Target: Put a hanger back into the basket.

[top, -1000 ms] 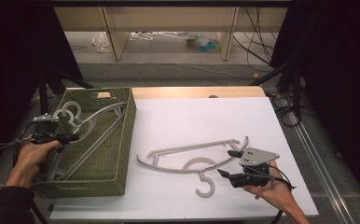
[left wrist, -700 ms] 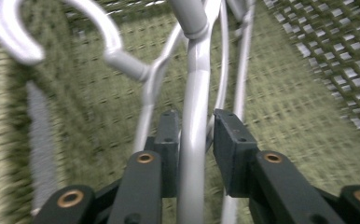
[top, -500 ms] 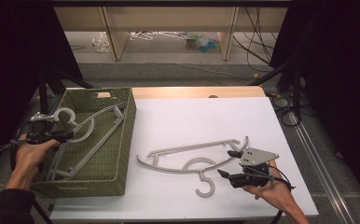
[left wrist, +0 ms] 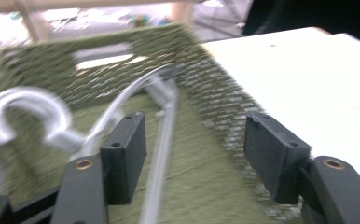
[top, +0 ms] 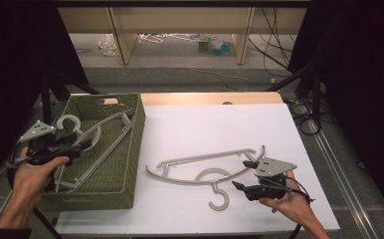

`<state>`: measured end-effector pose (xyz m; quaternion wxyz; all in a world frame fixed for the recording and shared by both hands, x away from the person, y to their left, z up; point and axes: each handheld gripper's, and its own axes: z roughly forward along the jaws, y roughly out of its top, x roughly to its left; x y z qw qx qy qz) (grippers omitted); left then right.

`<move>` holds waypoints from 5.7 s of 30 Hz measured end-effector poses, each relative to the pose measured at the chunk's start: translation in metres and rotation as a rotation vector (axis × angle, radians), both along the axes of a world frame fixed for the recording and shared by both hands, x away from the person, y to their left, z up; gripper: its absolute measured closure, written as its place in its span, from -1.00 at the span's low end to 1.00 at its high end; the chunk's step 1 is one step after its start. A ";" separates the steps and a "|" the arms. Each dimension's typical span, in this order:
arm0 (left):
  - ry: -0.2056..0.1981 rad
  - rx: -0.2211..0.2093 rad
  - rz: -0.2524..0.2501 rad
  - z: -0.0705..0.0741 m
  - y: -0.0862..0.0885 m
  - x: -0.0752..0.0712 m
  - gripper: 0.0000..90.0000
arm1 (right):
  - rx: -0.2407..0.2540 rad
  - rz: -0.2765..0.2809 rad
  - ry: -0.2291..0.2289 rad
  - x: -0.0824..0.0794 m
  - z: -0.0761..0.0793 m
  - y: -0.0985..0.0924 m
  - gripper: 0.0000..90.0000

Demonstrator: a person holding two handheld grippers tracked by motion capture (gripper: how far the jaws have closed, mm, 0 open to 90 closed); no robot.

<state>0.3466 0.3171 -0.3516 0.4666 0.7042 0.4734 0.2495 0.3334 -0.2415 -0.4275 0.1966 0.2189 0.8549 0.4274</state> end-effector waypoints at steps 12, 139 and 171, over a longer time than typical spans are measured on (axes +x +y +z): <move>-0.083 -0.016 -0.238 -0.007 -0.098 -0.041 -0.38 | 0.003 0.005 0.012 0.001 -0.002 -0.001 -0.40; -0.123 0.481 -0.567 -0.104 -0.230 -0.027 -0.25 | -0.394 0.483 0.106 0.034 -0.009 0.013 0.81; -0.313 0.772 -0.877 -0.095 -0.280 -0.005 0.74 | -0.309 0.365 0.051 0.035 0.009 0.003 0.59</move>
